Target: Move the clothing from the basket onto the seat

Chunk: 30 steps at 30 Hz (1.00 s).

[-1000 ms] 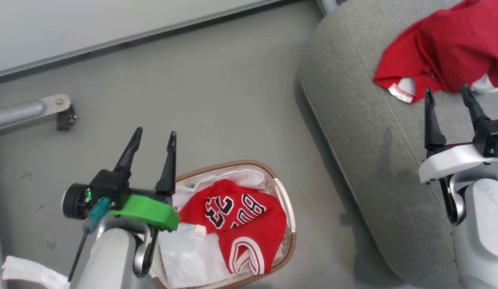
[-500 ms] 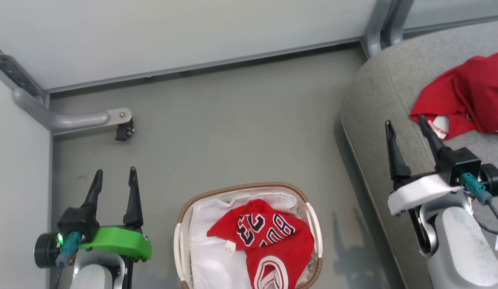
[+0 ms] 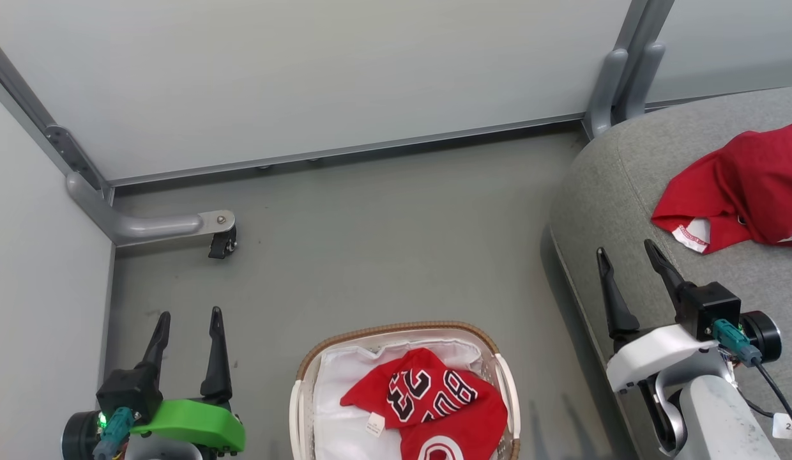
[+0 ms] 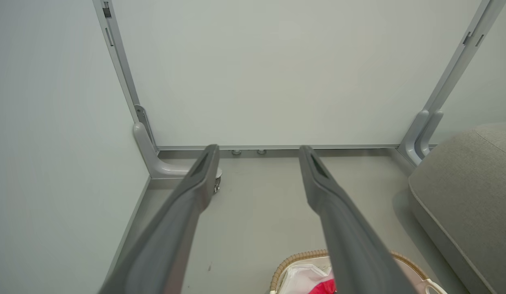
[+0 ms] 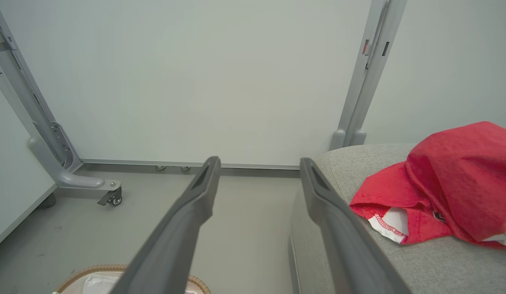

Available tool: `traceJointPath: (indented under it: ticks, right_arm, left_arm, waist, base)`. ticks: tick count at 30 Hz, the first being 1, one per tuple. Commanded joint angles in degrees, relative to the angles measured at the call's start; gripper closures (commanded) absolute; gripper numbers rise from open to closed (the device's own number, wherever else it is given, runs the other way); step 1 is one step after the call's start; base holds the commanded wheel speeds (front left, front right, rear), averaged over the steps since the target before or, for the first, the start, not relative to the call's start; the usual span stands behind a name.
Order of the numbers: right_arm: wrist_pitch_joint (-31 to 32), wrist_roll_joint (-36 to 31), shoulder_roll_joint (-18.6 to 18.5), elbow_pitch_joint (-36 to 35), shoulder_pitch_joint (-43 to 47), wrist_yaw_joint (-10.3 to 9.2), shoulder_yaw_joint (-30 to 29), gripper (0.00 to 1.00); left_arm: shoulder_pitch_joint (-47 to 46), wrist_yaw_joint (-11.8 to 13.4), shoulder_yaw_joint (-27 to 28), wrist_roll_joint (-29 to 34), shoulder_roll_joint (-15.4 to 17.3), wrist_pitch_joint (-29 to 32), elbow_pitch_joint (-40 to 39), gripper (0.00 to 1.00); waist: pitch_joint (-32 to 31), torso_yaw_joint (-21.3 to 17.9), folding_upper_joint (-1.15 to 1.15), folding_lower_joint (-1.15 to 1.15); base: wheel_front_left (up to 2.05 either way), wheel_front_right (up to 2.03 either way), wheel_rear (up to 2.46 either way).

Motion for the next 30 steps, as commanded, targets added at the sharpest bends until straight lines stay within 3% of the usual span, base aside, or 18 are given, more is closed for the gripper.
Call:
traceJointPath:
  ticks: [1, 12, 20, 30]
  right_arm:
    - [-0.09, 0.27, -0.05, 0.2, 0.75, -0.08, 0.02, 0.0]
    - [-0.09, -0.21, 0.16, -0.38, -1.3, -0.08, 0.66, 0.0]
    - [-0.08, -0.39, 0.4, -2.98, -5.65, -0.08, 1.98, 0.0]
    - [-0.08, 2.41, 0.57, -6.6, -10.76, -0.08, 3.14, 0.0]
  left_arm:
    - [0.95, -0.17, -0.27, -0.35, 0.08, -0.03, -0.14, 0.0]
    - [-1.13, -0.18, -4.91, -0.55, 0.1, -0.03, 0.24, 0.0]
    - [-6.44, -0.18, -10.15, -2.43, 0.22, -0.03, 2.14, 0.0]
    - [-16.11, -0.18, -17.31, -5.71, 3.16, -0.03, 7.48, 0.0]
  waist:
    - [-0.21, -0.13, 0.0, 0.01]
    - [2.39, -1.5, 0.0, 0.01]
    - [10.34, -5.43, 0.0, 0.01]
    - [21.01, -10.95, 0.0, 0.01]
  base:
    - [0.0, 0.0, 0.0]
    - [0.0, 0.0, 0.0]
    - [0.0, 0.0, 0.0]
    - [0.0, 0.0, 0.0]
